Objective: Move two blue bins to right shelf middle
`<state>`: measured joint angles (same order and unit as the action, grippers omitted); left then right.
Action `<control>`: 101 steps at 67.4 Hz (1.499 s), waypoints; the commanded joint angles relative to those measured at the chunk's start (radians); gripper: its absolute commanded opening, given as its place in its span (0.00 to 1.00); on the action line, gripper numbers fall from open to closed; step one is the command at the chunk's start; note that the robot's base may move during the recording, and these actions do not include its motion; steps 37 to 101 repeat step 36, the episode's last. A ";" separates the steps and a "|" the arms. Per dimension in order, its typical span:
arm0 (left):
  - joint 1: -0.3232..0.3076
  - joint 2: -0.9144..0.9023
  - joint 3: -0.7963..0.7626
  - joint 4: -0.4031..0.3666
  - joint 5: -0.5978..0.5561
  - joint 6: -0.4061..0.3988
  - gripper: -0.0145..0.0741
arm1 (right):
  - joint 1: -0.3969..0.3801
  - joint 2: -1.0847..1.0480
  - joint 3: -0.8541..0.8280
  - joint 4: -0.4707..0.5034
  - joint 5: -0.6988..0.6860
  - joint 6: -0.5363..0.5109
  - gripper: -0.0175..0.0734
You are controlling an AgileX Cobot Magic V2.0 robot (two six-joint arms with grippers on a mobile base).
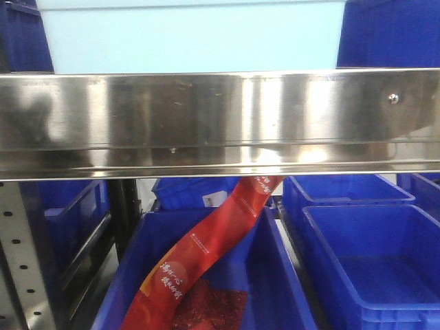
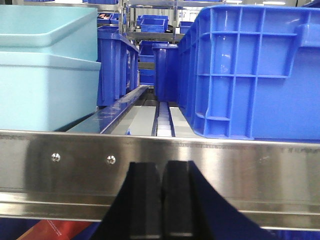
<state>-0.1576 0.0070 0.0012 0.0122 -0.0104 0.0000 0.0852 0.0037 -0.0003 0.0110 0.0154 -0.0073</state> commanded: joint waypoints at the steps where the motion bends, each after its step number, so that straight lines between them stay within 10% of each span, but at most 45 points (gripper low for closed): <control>1: 0.001 -0.007 -0.001 -0.006 -0.010 0.008 0.04 | -0.006 -0.004 0.000 0.002 -0.023 -0.002 0.01; 101: 0.001 -0.007 -0.001 -0.006 -0.010 0.008 0.04 | -0.006 -0.004 0.000 0.002 -0.023 -0.002 0.01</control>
